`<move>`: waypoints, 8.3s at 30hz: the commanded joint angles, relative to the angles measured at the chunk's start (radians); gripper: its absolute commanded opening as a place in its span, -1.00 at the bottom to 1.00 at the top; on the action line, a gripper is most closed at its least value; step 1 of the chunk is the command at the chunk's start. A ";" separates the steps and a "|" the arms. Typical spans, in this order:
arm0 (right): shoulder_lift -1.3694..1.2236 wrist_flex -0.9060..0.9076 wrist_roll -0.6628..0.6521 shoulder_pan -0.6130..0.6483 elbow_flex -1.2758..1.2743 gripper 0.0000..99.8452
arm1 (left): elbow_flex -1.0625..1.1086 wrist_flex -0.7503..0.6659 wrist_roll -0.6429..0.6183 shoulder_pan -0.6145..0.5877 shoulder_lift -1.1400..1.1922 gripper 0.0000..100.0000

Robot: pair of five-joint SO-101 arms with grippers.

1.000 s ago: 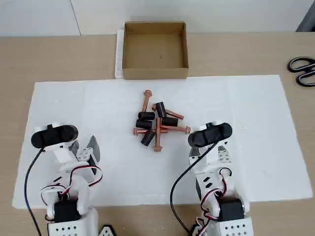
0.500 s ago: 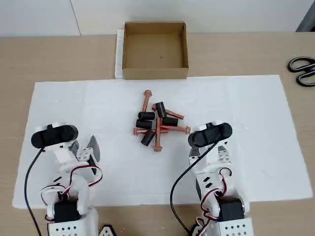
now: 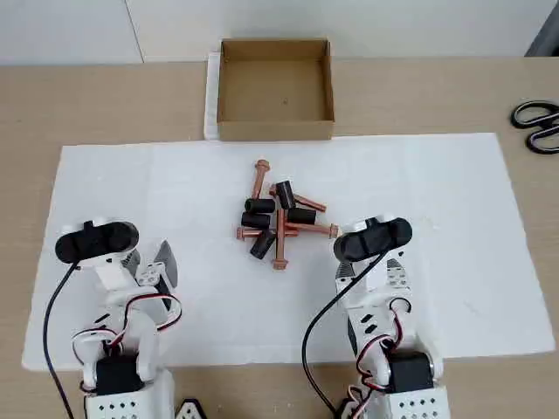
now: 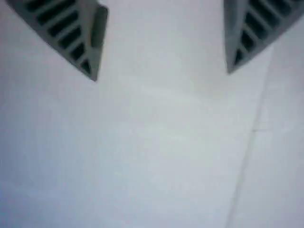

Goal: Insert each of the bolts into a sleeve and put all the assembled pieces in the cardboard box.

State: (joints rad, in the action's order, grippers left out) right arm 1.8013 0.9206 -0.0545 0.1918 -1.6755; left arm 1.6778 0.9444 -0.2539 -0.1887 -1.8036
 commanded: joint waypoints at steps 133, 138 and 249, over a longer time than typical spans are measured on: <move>-2.439 0.460 -0.058 0.263 2.252 -0.64 | -0.627 -0.456 0.083 0.141 1.292 -0.67; -2.440 0.447 -0.058 0.262 2.252 -0.84 | -0.627 -0.456 0.083 0.141 1.292 -0.67; -2.440 0.611 -0.117 -0.133 2.213 -0.73 | -0.610 -0.494 0.083 0.135 1.293 -0.67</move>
State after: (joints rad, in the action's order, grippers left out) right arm -0.6920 1.5390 -0.1603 0.0629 0.5002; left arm 1.0717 0.4733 -0.1680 -0.0537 -0.4764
